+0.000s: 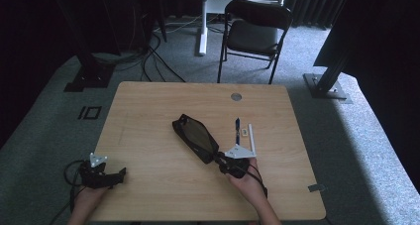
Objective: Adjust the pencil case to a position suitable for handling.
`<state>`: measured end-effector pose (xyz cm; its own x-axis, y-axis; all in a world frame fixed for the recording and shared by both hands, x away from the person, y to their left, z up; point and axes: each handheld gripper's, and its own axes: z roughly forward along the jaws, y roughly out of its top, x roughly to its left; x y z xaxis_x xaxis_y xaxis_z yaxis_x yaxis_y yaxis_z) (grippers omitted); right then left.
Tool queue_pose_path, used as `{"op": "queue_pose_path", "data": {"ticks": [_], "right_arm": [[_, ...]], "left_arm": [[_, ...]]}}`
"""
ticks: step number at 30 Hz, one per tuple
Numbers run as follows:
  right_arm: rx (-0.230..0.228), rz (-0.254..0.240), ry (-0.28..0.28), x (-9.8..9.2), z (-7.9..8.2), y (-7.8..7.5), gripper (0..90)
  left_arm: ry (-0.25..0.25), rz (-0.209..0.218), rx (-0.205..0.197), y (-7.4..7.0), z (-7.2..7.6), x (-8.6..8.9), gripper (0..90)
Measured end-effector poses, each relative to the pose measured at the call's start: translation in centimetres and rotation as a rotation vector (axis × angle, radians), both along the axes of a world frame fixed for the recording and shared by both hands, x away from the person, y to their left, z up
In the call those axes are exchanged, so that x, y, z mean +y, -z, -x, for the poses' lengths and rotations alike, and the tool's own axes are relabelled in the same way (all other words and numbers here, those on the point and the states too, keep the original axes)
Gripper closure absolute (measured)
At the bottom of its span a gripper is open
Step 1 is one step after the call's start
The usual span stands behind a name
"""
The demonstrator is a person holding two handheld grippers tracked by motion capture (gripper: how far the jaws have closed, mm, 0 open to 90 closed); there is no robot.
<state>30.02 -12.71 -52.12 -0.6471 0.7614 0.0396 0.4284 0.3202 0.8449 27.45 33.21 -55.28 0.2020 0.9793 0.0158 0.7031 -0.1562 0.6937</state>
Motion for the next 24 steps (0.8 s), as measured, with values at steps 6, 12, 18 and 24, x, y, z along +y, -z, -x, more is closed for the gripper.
{"op": "queue_pose_path", "data": {"ticks": [6,12,18,24], "right_arm": [[0.009,-0.018,-0.009,-1.0,0.9,0.0,73.3],[0.019,-0.024,-0.005,-2.1,1.9,0.0,73.4],[0.02,-0.025,0.016,-3.6,2.8,0.0,73.4],[0.015,-0.033,0.037,-5.0,3.9,0.0,73.3]], "left_arm": [[0.0,0.0,0.0,0.0,0.0,0.0,0.4],[0.0,0.0,0.0,0.0,0.0,0.0,0.4],[0.0,0.0,0.0,0.0,0.0,0.0,0.4],[0.0,0.0,0.0,0.0,0.0,0.0,0.4]]}}
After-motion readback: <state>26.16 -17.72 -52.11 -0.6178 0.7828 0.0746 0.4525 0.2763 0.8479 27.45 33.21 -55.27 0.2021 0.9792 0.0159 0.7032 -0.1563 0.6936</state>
